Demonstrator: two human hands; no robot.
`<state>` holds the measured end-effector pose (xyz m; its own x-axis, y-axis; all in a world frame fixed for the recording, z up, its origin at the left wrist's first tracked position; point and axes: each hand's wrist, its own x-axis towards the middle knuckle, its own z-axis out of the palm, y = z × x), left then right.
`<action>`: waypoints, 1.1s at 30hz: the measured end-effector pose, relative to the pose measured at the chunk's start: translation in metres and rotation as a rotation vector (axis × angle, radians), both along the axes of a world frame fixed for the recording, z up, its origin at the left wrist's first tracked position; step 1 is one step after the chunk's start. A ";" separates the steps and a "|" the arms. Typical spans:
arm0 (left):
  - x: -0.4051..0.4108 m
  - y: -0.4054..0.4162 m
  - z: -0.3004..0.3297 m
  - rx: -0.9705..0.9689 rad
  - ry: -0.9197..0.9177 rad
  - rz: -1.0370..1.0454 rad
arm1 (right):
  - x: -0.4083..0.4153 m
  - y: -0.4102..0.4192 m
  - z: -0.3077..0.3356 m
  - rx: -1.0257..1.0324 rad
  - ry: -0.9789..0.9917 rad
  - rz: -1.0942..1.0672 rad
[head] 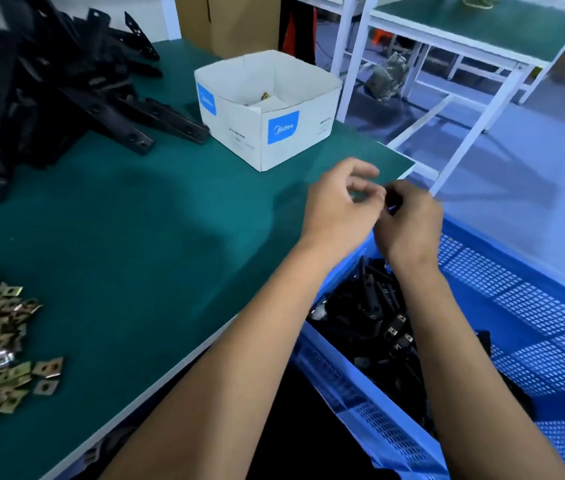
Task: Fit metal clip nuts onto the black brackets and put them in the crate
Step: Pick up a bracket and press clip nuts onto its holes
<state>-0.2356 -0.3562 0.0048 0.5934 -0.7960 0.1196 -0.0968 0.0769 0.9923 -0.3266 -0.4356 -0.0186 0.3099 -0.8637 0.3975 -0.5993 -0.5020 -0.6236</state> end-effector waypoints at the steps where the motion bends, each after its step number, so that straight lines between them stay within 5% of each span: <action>1: 0.016 0.013 0.010 -0.044 -0.005 0.074 | 0.022 0.015 0.013 -0.048 -0.032 0.076; 10: 0.157 0.165 0.041 -0.036 -0.028 0.597 | 0.199 0.160 0.048 0.037 0.055 0.700; 15: 0.212 0.252 0.023 0.028 -0.010 0.836 | 0.269 0.237 0.040 -0.095 0.239 0.948; 20: 0.246 0.337 -0.001 0.127 -0.127 1.024 | 0.329 0.297 0.025 -0.428 0.403 0.916; 25: 0.262 0.374 -0.019 0.012 -0.055 1.078 | 0.374 0.314 0.015 -0.437 0.608 0.879; 33: 0.271 0.380 -0.016 -0.142 0.194 1.064 | 0.389 0.324 0.022 -0.261 0.246 0.850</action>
<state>0.0356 0.0242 -0.0110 0.9887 0.1497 0.0002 -0.0246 0.1611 0.9866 0.0625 -0.1112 0.0037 0.9006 -0.1992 0.3862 -0.0654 -0.9407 -0.3328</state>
